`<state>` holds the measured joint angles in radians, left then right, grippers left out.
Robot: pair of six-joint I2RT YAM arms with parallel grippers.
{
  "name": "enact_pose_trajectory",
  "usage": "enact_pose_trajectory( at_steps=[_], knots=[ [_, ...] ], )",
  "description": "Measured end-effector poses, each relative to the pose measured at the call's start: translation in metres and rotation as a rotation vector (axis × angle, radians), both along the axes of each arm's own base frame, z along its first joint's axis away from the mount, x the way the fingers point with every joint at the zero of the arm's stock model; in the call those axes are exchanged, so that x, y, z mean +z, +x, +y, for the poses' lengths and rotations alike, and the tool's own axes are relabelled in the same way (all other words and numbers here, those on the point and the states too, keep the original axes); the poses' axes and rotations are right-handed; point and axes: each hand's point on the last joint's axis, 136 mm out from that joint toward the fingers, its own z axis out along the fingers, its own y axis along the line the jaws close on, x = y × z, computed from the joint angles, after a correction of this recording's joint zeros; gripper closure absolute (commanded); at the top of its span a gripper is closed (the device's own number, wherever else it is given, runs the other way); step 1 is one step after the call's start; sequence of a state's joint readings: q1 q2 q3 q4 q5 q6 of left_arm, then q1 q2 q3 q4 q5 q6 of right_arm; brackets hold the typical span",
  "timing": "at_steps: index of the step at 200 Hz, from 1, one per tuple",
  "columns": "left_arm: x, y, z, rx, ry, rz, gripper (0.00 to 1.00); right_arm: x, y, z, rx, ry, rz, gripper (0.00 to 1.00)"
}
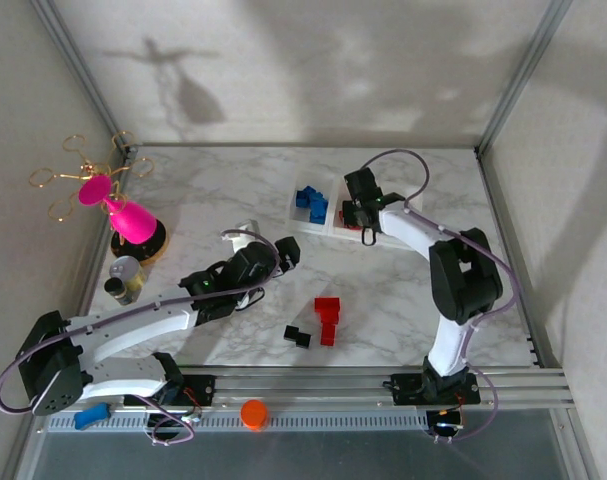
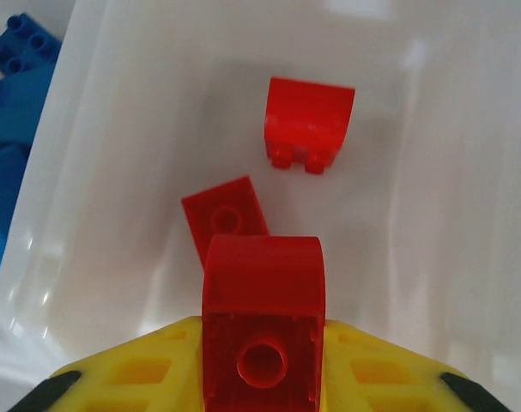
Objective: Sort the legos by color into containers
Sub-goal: Place the lego in the container.
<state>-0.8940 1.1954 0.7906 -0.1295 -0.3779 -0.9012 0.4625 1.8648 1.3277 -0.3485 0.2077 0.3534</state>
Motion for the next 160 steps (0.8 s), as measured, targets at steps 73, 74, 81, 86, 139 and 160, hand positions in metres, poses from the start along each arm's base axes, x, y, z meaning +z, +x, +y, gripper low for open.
enact_pose_trajectory(
  at_steps=[73, 74, 81, 86, 139, 160],
  knots=[
    [-0.003, 0.004, -0.003, -0.011, 0.008, 0.010, 0.00, -0.012, 0.034, 0.009, 0.010, -0.013, -0.015, 0.64],
    [-0.003, 0.004, -0.003, -0.011, 0.008, 0.010, 0.00, -0.012, 0.034, 0.009, 0.010, -0.013, -0.015, 0.64],
    [-0.003, 0.004, -0.003, -0.009, 0.008, 0.010, 0.00, -0.014, 0.036, 0.008, 0.011, -0.017, -0.013, 0.62],
    [-0.003, 0.004, -0.003, -0.008, 0.008, 0.009, 0.00, -0.016, 0.037, 0.008, 0.011, -0.018, -0.011, 0.60],
    [0.000, 0.006, -0.003, -0.007, -0.001, 0.003, 0.01, -0.012, 0.040, 0.007, 0.011, -0.018, -0.018, 0.48],
    [0.000, 0.005, -0.005, -0.013, -0.005, 0.005, 0.00, -0.004, 0.039, 0.008, 0.017, -0.009, -0.028, 0.46]
  ],
)
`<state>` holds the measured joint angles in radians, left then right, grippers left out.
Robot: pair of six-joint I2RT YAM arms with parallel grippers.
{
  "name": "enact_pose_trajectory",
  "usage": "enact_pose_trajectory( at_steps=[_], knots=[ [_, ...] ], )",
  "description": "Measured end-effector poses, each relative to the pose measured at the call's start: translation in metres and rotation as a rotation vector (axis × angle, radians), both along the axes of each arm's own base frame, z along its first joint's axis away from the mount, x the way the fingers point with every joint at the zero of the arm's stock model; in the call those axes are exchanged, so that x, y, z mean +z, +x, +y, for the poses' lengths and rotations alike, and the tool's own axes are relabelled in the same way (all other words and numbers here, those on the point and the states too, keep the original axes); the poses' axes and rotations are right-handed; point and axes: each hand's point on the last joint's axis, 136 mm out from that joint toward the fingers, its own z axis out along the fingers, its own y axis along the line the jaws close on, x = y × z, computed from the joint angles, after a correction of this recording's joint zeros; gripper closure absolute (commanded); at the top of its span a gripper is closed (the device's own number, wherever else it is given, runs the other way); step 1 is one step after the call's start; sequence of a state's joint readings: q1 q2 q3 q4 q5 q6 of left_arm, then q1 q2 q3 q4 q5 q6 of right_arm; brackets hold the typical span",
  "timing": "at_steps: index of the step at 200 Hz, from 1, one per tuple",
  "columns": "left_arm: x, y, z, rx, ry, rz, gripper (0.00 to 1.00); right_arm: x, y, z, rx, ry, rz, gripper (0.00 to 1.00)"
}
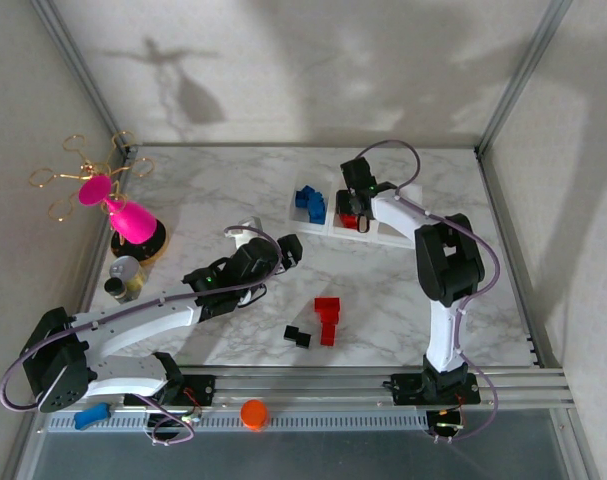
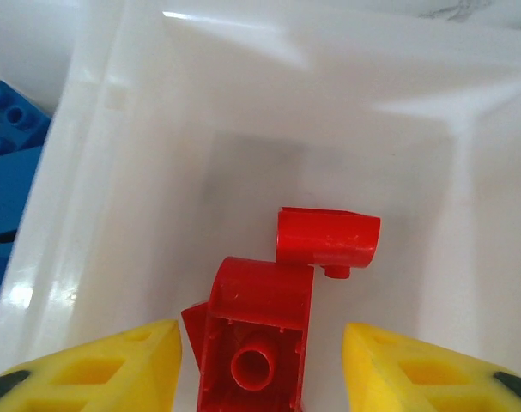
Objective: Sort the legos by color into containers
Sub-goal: Place the lego in the container, then pick up the lego from the bottom-center of the table.
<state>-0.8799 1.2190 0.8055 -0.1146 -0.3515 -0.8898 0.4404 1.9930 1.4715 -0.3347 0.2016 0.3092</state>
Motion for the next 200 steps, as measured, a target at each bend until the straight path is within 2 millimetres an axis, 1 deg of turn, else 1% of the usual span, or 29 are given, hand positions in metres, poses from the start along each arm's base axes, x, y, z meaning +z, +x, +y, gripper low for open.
enact_pose_trajectory(
  at_steps=[23, 42, 60, 73, 87, 104, 133, 150, 169, 189, 200],
  knots=[
    [0.000, -0.001, -0.001, -0.007, -0.004, 0.003, 0.00, 0.018, -0.008, 0.002, 0.016, 0.028, -0.023, 0.45],
    [0.002, -0.002, -0.002, -0.014, -0.012, 0.003, 0.00, 0.039, -0.019, 0.003, 0.030, 0.052, -0.054, 0.45],
    [0.008, -0.004, -0.001, -0.017, -0.028, -0.008, 0.00, 0.058, -0.030, 0.005, 0.046, 0.078, -0.081, 0.45],
    [0.012, -0.006, 0.000, -0.018, -0.041, -0.015, 0.00, 0.067, -0.040, 0.005, 0.052, 0.094, -0.096, 0.46],
    [0.015, -0.010, 0.000, -0.022, -0.057, -0.020, 0.00, 0.069, -0.052, 0.004, 0.058, 0.105, -0.094, 0.46],
    [0.013, -0.017, 0.000, -0.031, -0.066, -0.017, 0.00, 0.067, -0.071, 0.004, 0.071, 0.118, -0.079, 0.46],
    [0.000, -0.030, 0.001, -0.048, -0.058, 0.012, 0.00, 0.057, -0.104, 0.008, 0.096, 0.129, -0.046, 0.46],
    [-0.007, -0.037, 0.002, -0.056, -0.058, 0.025, 0.00, 0.050, -0.128, 0.011, 0.113, 0.134, -0.025, 0.45],
    [-0.012, -0.046, 0.007, -0.052, -0.068, 0.038, 0.00, 0.040, -0.157, 0.012, 0.132, 0.142, 0.000, 0.44],
    [-0.021, -0.054, 0.017, -0.034, -0.076, 0.051, 0.00, 0.028, -0.186, 0.015, 0.155, 0.150, 0.033, 0.42],
    [-0.027, -0.058, 0.024, -0.021, -0.081, 0.058, 0.00, 0.020, -0.201, 0.019, 0.172, 0.150, 0.053, 0.40]
  ],
)
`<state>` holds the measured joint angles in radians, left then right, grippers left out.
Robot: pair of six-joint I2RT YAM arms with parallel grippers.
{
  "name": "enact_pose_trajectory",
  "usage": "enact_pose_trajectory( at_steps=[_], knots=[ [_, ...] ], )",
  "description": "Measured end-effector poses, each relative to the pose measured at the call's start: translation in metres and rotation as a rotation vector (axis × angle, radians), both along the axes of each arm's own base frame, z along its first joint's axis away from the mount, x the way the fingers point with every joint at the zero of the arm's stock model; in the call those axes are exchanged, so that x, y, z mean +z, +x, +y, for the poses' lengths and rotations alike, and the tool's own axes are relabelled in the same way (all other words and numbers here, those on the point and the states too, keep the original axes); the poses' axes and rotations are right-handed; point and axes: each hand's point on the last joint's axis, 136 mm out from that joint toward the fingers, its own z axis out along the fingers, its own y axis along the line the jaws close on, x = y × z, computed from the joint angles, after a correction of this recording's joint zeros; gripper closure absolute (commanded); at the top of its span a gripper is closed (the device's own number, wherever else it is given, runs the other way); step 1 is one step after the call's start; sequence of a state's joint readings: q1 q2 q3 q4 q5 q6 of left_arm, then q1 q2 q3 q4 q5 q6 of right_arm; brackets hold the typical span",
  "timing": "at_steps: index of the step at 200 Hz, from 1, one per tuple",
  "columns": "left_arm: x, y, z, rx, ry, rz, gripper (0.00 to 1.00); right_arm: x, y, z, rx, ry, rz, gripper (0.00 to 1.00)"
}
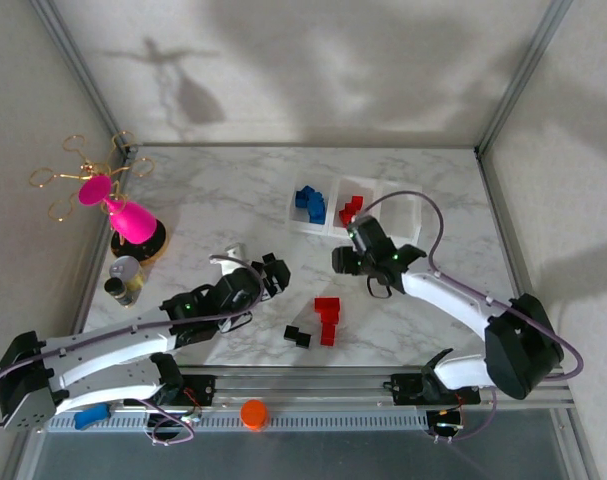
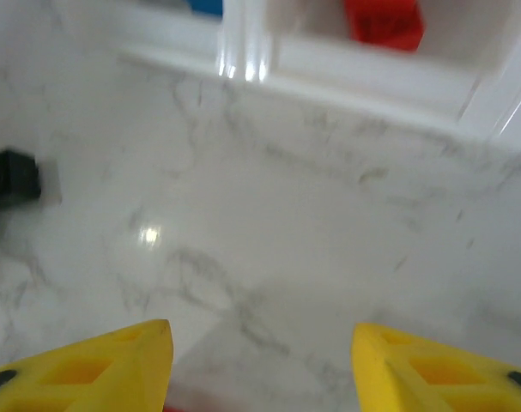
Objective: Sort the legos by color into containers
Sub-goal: Pick up the lego from the bottom-center of the table.
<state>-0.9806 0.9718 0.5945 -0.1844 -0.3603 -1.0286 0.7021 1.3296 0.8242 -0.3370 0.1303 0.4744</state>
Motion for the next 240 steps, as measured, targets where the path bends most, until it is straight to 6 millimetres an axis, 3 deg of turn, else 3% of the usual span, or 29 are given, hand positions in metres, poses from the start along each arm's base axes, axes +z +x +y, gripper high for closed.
enact_pose_trajectory(
  at_steps=[56, 111, 164, 240],
  knots=[
    [-0.014, -0.011, 0.018, 0.029, -0.006, 0.026, 0.00, -0.036, -0.059, 0.022, 0.065, -0.012, 0.109, 0.26],
    [-0.021, -0.014, 0.024, 0.033, 0.005, 0.037, 0.00, -0.067, -0.074, 0.037, 0.040, -0.079, 0.164, 0.11],
    [-0.019, -0.013, 0.027, 0.049, 0.009, 0.024, 0.00, -0.078, -0.073, 0.049, 0.020, -0.118, 0.169, 0.13],
    [-0.019, -0.013, 0.028, 0.050, 0.009, 0.024, 0.00, -0.084, -0.068, 0.051, 0.002, -0.153, 0.155, 0.30]
  ],
)
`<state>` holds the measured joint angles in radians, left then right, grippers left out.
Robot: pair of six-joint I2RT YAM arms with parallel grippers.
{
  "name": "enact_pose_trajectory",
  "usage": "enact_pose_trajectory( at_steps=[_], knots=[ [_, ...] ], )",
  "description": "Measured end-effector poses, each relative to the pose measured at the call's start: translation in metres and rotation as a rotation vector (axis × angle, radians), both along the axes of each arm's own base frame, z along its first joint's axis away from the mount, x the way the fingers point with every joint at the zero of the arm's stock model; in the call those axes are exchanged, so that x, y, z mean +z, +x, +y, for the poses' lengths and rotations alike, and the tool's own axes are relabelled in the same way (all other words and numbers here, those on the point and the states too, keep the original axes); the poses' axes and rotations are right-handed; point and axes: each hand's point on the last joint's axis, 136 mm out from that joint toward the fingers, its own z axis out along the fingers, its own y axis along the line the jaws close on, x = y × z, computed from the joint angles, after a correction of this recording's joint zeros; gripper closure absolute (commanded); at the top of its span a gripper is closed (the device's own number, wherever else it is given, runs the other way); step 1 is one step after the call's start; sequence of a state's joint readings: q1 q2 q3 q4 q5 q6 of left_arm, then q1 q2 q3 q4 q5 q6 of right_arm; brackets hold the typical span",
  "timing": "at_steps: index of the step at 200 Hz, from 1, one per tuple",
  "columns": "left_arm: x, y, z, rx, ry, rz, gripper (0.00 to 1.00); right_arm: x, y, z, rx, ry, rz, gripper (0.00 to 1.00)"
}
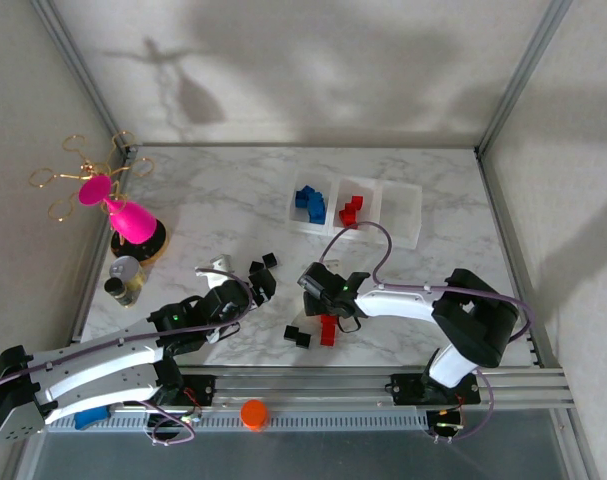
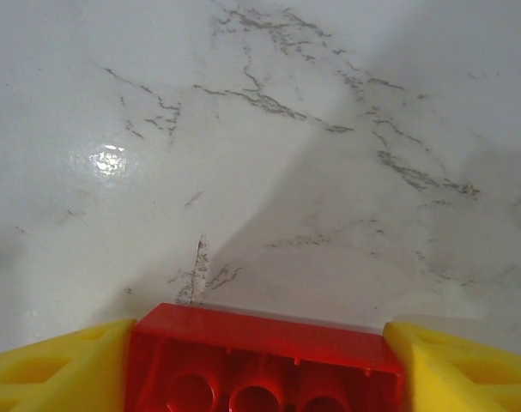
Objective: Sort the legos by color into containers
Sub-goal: Pick up the lego from the bottom-center of the table, then place the lego in the container.
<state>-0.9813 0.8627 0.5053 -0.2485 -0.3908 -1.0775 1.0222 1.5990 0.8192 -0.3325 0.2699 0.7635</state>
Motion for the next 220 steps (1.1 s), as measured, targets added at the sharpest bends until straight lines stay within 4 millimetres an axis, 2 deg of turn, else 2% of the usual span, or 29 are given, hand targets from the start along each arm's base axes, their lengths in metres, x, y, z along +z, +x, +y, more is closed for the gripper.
enact_pose_trajectory(
  at_steps=[67, 111, 140, 182, 200, 220],
  knots=[
    [0.000, 0.000, 0.000, -0.001, 0.002, 0.000, 0.00, 0.007, 0.005, 0.003, -0.003, 0.000, -0.023, 0.38],
    [0.002, 0.001, 0.000, 0.003, 0.005, -0.006, 0.01, 0.034, 0.020, 0.010, 0.011, 0.028, -0.067, 0.38],
    [0.008, 0.006, -0.001, 0.009, 0.004, -0.016, 0.00, 0.061, 0.053, 0.007, -0.020, 0.055, -0.124, 0.37],
    [0.029, 0.024, -0.003, 0.036, 0.005, -0.057, 0.00, 0.100, 0.118, -0.017, -0.099, 0.061, -0.232, 0.37],
    [0.036, 0.034, -0.005, 0.045, 0.013, -0.070, 0.00, 0.109, 0.145, -0.030, -0.134, 0.053, -0.264, 0.37],
    [0.037, 0.044, -0.006, 0.052, 0.026, -0.073, 0.00, 0.110, 0.174, -0.043, -0.166, 0.032, -0.282, 0.37]
  ],
)
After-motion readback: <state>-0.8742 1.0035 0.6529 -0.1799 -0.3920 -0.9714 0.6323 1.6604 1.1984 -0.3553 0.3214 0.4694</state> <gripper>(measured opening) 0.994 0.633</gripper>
